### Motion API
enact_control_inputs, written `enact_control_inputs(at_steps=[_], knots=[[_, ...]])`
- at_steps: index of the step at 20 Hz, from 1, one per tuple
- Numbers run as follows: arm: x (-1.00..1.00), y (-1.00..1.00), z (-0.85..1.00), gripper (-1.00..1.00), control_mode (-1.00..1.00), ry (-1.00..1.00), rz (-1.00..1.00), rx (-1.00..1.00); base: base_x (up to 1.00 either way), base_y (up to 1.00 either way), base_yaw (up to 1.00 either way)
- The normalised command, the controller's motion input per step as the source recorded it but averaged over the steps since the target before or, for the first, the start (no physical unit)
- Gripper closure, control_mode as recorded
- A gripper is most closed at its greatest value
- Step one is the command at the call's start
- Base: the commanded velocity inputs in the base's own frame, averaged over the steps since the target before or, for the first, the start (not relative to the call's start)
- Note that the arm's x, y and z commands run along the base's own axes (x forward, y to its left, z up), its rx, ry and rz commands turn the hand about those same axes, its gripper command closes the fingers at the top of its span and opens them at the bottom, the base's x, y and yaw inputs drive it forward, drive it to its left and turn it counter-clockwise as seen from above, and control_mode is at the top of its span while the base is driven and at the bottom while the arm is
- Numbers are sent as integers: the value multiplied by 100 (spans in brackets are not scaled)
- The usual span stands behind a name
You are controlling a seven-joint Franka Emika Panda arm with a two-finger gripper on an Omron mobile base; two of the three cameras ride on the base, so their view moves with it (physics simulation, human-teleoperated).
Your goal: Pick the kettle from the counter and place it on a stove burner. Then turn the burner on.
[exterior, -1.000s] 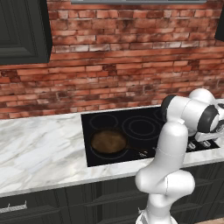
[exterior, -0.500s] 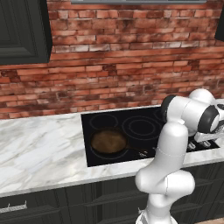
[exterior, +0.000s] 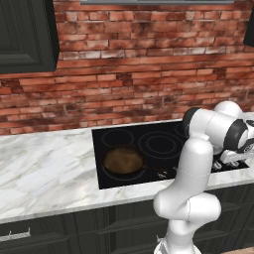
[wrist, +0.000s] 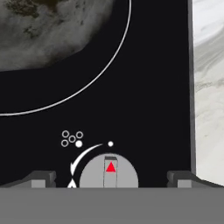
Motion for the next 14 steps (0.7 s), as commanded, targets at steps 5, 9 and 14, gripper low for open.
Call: enact_control_inputs(at_steps=[5,9,14], knots=[[0,0,-6,100,-100,0,0,0,0,0,0],[0,0,0,100,-100,0,0,0,0,0,0],[-10,0,0,100,-100,-2,7,0,0,0,0]])
